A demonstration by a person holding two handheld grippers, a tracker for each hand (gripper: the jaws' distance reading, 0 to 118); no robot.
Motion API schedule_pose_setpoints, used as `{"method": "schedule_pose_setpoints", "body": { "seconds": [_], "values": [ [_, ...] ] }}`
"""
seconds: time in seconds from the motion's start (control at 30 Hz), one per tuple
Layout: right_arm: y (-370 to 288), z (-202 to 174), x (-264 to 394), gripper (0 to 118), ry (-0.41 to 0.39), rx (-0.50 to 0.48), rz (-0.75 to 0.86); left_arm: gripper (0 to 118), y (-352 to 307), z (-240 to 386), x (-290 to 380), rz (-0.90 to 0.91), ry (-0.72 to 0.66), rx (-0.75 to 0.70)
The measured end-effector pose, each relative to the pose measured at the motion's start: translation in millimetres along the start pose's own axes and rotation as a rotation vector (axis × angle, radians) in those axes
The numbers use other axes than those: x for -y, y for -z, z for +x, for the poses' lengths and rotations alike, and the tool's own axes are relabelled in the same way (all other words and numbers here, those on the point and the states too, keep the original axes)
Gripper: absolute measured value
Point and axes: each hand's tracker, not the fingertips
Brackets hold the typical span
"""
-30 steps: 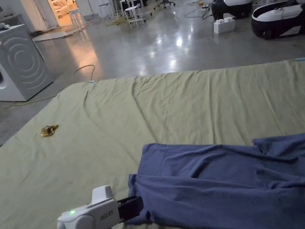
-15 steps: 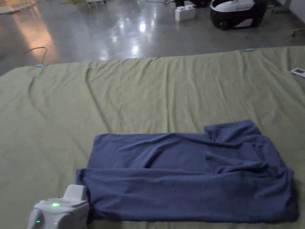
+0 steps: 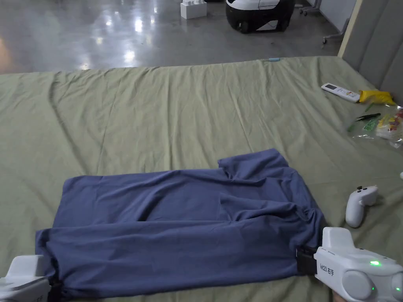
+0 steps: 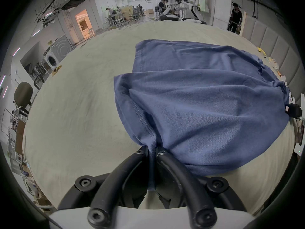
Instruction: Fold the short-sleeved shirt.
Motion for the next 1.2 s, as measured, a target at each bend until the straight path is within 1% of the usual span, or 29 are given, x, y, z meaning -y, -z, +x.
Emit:
{"method": "schedule_pose_setpoints", "body": {
  "seconds": [0.03, 0.07, 0.1, 0.13, 0.17, 0.2, 0.23, 0.3, 0.4, 0.47, 0.57, 0.6, 0.7, 0.83, 0.93, 0.97, 1.0, 1.03, 1.07, 1.1, 1.17, 1.2],
  "values": [
    [-7, -1, 0, 50, -0.010, 0.009, 0.020, 9, -1, 0, 2, 0.013, -0.011, -0.006],
    [-12, -3, -1, 33, 0.013, 0.011, 0.015, 9, -2, 0, 4, 0.024, -0.024, -0.009],
    [-18, -4, -4, 15, -0.019, 0.053, 0.030, 8, -5, -1, 5, 0.034, -0.040, -0.008],
    [-23, -6, -6, 6, -0.067, 0.035, 0.044, 8, -11, -4, 6, 0.057, -0.068, 0.004],
    [-27, -8, -7, 5, -0.072, 0.019, 0.056, 7, -18, -7, 7, 0.092, -0.093, 0.017],
    [-31, -11, -11, 5, -0.104, 0.050, 0.046, 7, -28, -10, 8, 0.126, -0.113, 0.031],
    [-36, -13, -13, 5, -0.133, 0.062, 0.065, 7, -38, -13, 9, 0.162, -0.130, 0.036],
    [-48, -17, -17, 5, -0.150, 0.094, 0.090, 7, -58, -19, 8, 0.206, -0.155, 0.025],
    [-77, -25, -21, 5, -0.119, 0.102, 0.119, 7, -93, -31, 10, 0.244, -0.225, 0.084],
    [-96, -23, -16, 5, -0.100, 0.101, 0.139, 7, -112, -35, 20, 0.259, -0.209, 0.082],
    [-122, -19, 2, 5, -0.098, 0.111, 0.132, 7, -133, -41, 48, 0.243, -0.196, 0.094],
    [-130, -13, 12, 5, -0.085, 0.106, 0.125, 7, -137, -43, 60, 0.229, -0.201, 0.104],
    [-148, -9, 41, 5, -0.056, 0.079, 0.086, 7, -139, -43, 94, 0.172, -0.199, 0.117],
    [-152, -8, 71, 5, -0.073, 0.075, 0.035, 7, -138, -34, 126, 0.127, -0.200, 0.116],
    [-143, -7, 79, 6, -0.069, 0.074, 0.016, 8, -128, -36, 134, 0.122, -0.236, 0.132],
    [-141, -6, 81, 9, -0.062, 0.070, 0.019, 18, -125, -37, 136, 0.125, -0.234, 0.133],
    [-136, -2, 83, 21, -0.061, 0.073, 0.015, 39, -123, -37, 137, 0.124, -0.235, 0.134],
    [-134, 0, 83, 43, -0.062, 0.088, -0.004, 64, -124, -39, 139, 0.129, -0.235, 0.134],
    [-134, 3, 84, 68, -0.058, 0.088, -0.014, 82, -127, -42, 140, 0.141, -0.244, 0.134],
    [-138, 8, 85, 72, -0.052, 0.081, -0.009, 82, -136, -45, 140, 0.177, -0.307, 0.146],
    [-155, 13, 83, 71, -0.005, 0.040, 0.065, 82, -162, -51, 138, 0.281, -0.428, 0.165],
    [-164, 14, 79, 71, 0.032, 0.016, 0.097, 82, -178, -50, 136, 0.353, -0.478, 0.162]
  ]
}}
